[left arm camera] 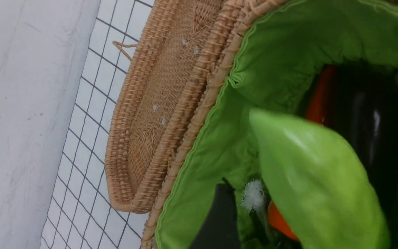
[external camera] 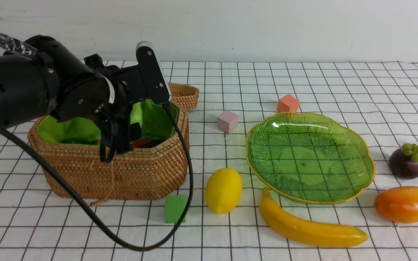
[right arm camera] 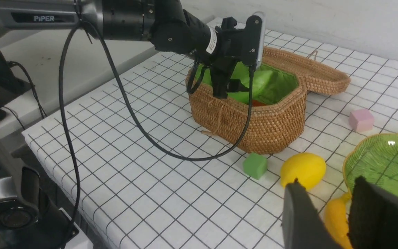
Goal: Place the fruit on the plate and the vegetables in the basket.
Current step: Take a chayote with your left arm and place it on the basket on the left, then use the right arm to grab a lemon and put it into the right plate
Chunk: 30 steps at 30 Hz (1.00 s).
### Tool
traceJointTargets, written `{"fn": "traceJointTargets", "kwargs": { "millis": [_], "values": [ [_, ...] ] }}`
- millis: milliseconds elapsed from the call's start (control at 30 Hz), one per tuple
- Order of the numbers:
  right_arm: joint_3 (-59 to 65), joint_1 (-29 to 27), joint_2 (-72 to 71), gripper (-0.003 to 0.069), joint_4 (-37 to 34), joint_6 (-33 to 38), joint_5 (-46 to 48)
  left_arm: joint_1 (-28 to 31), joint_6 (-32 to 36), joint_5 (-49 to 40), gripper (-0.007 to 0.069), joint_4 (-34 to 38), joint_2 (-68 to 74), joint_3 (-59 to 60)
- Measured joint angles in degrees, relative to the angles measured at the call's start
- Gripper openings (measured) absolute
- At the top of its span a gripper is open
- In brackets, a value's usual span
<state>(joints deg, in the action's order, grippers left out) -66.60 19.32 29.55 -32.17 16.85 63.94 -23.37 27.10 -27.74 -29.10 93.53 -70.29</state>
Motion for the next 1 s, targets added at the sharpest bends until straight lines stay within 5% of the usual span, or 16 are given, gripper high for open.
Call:
{"fn": "traceJointTargets", "kwargs": {
  "millis": [300, 400, 433, 467, 500, 567, 900, 1000],
  "values": [
    [0.0, 0.0, 0.3, 0.0237, 0.0, -1.5, 1.6, 0.0, -3.9, -3.6, 0.0570, 3.2, -3.6, 0.1],
    [0.0, 0.0, 3.7, 0.0237, 1.3, -4.1, 3.6, 0.0, -19.2, -6.6, 0.0357, 14.1, -11.3, 0.1],
    [0.0, 0.0, 4.0, 0.0237, 1.4, -4.1, 3.6, 0.0, -20.2, -6.8, 0.0342, 14.1, -11.3, 0.1],
    [0.0, 0.0, 6.8, 0.0237, 2.2, -4.8, 3.9, 0.0, -27.5, -8.4, 0.0213, 19.7, -15.9, 0.1],
    [0.0, 0.0, 7.7, 0.0237, 2.4, -4.8, 4.0, 0.0, -28.3, -8.4, 0.0196, 20.3, -16.4, 0.1],
    [0.0, 0.0, 12.9, 0.0237, 2.9, -5.3, 4.1, 0.0, -33.5, -11.1, 0.0025, 25.7, -22.7, 0.2],
    [0.0, 1.0, 32.0, 0.0130, 0.9, -8.0, 2.0, 0.0, -24.5, -12.8, -0.0013, 41.6, -50.2, 17.5],
    [-0.6, 8.0, 39.7, 0.0059, 0.1, -10.2, -1.5, 0.0, -17.0, -13.4, -0.0013, 49.6, -60.2, 26.8]
  ]
}}
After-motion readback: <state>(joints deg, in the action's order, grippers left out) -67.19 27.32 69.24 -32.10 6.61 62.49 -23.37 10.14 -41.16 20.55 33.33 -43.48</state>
